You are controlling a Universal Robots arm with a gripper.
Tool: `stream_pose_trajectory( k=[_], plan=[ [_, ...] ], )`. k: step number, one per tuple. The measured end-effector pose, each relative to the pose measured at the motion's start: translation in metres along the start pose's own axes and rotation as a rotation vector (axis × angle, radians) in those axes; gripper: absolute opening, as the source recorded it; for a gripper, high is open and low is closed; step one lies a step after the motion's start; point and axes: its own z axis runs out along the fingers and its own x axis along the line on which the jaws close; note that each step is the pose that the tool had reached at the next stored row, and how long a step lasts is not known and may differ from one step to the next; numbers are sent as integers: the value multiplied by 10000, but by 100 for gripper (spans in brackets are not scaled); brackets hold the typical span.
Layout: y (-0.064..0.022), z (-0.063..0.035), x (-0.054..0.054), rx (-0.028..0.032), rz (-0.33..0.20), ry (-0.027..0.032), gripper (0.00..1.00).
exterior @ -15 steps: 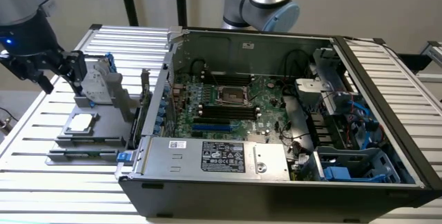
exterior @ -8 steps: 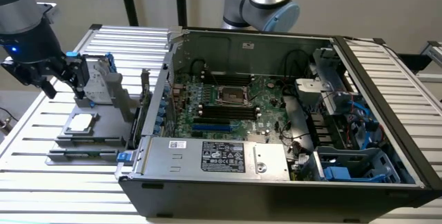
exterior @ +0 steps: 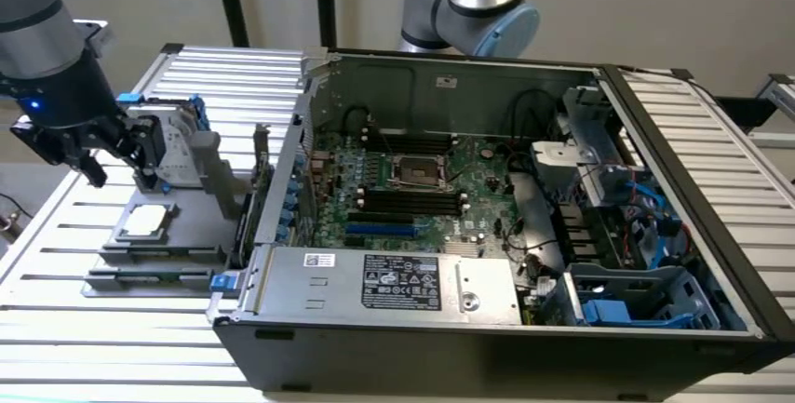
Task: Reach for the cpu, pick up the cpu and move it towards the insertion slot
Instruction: 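Pick up the cpu and move it towards the insertion slot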
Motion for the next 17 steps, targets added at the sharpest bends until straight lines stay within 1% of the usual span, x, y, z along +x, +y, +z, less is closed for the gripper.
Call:
stream_pose_trajectory(
  k=[17],
  plan=[
    [-97,305,-4,0,1,0,65]
  ],
)
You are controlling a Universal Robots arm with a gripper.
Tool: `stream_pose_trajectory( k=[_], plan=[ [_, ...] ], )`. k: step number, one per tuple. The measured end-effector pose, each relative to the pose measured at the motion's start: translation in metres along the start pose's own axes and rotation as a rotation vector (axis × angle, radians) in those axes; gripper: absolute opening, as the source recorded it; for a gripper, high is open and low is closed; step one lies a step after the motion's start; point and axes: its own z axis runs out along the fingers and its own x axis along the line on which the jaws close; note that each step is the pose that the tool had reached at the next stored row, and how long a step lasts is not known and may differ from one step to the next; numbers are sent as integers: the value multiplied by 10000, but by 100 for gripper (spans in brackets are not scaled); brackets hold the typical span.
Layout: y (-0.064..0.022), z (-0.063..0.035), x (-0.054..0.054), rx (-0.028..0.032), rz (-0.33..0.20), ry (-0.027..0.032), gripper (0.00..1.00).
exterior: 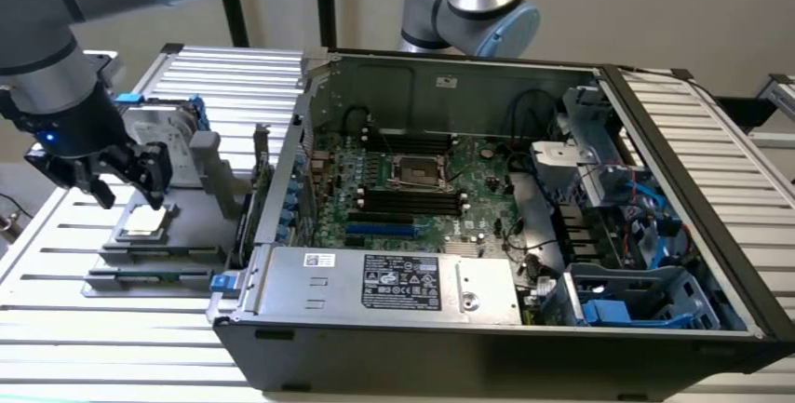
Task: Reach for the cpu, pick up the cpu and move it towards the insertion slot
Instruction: 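Pick up the cpu and move it towards the insertion slot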
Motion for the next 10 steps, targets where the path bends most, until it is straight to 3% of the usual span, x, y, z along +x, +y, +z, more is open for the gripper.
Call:
stream_pose_trajectory(
  k=[10],
  plan=[
    [-8,181,12,28,-1,1,65]
  ],
)
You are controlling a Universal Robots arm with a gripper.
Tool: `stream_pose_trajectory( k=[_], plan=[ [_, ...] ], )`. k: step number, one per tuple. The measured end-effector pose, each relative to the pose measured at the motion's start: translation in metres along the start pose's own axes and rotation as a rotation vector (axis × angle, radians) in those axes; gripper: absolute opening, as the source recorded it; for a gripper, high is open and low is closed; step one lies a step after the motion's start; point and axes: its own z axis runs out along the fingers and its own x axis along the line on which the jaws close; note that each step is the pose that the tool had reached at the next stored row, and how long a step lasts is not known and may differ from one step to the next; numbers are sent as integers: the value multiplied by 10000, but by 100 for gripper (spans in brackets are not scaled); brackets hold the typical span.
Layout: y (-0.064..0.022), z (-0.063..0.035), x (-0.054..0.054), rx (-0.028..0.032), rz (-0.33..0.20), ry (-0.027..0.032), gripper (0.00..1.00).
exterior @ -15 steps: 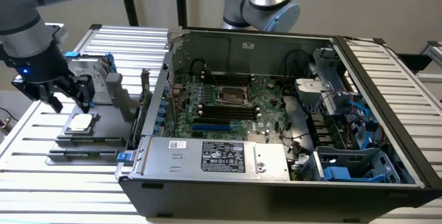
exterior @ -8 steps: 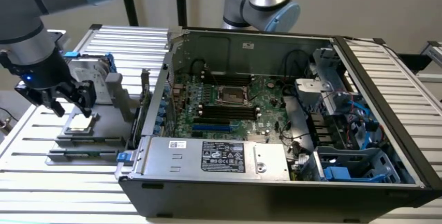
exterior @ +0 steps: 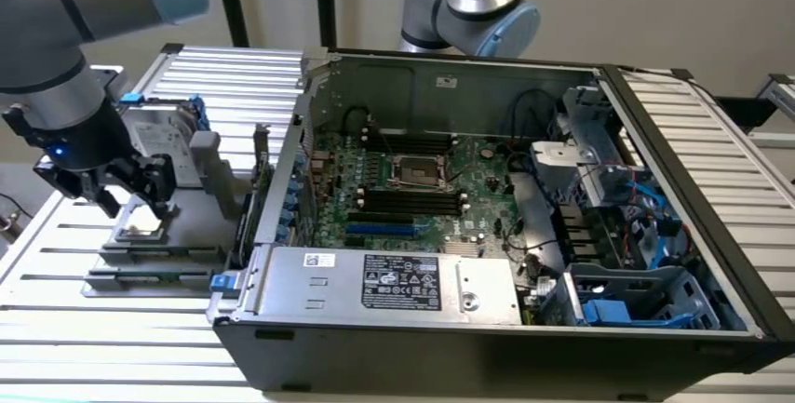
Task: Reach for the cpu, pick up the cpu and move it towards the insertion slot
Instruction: 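Pick up the cpu and move it towards the insertion slot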
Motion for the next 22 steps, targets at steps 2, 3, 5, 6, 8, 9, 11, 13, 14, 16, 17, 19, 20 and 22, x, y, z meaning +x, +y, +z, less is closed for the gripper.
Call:
stream_pose_trajectory(
  k=[2,3,5,6,8,9,11,13,14,16,17,19,20,22],
  plan=[
    [3,31,5,13,1,0,65],
    [6,43,8,22,1,0,65],
    [14,58,12,39,1,2,65],
    [20,61,12,49,1,3,65],
    [32,69,13,73,1,1,65],
    [38,75,13,88,1,0,65],
    [52,81,16,130,1,4,65],
    [69,88,19,161,1,4,65],
    [75,91,21,167,2,4,65],
    [80,99,25,170,1,5,65],
    [79,107,26,171,-1,6,65],
    [80,123,27,170,1,5,65],
    [80,131,28,169,1,3,65],
    [79,144,28,169,1,4,65]
  ],
)
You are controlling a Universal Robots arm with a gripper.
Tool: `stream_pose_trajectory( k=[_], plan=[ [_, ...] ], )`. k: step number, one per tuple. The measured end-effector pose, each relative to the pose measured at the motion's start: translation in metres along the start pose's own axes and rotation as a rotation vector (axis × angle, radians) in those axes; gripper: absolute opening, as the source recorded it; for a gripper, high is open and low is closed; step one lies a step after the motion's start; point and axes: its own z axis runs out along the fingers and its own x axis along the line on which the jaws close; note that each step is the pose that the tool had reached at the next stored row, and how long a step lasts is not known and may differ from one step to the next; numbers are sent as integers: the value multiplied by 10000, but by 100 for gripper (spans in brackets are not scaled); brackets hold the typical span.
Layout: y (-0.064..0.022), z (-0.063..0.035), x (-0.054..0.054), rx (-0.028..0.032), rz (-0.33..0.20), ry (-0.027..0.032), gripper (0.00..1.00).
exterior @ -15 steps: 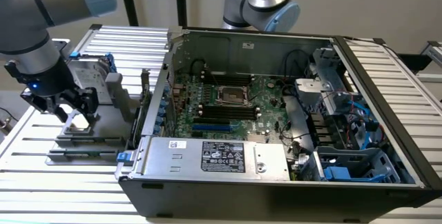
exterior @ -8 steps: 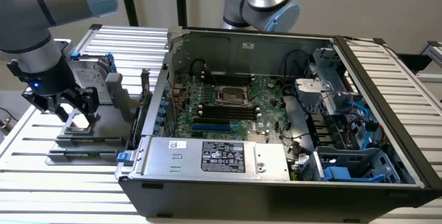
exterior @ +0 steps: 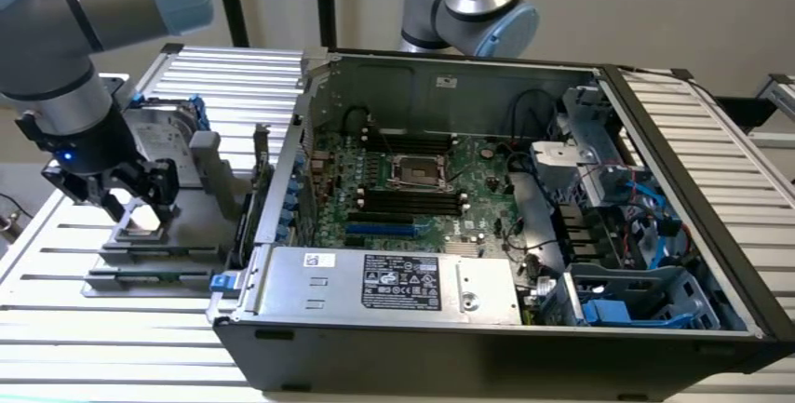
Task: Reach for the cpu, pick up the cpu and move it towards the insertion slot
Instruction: 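Pick up the cpu and move it towards the insertion slot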
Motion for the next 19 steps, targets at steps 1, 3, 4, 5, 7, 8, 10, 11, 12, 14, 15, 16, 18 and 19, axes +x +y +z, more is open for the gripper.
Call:
stream_pose_trajectory(
  k=[1,3,4,5,7,8,10,11,12,14,15,16,18,19],
  plan=[
    [0,3,0,1,0,2,65],
    [3,7,-1,1,0,1,65],
    [6,10,0,0,1,-1,65],
    [10,11,0,0,2,-1,65],
    [20,15,-1,-1,1,-1,65],
    [25,17,-1,-1,1,-2,65],
    [29,21,-2,1,-1,0,65],
    [30,24,-1,1,-1,2,65],
    [31,27,-1,2,0,2,65],
    [33,34,-1,1,-2,2,65],
    [33,38,-1,1,-4,1,65],
    [34,41,-1,1,-7,1,65],
    [34,46,-1,1,-11,1,65],
    [34,50,-1,1,-12,1,65]
  ],
)
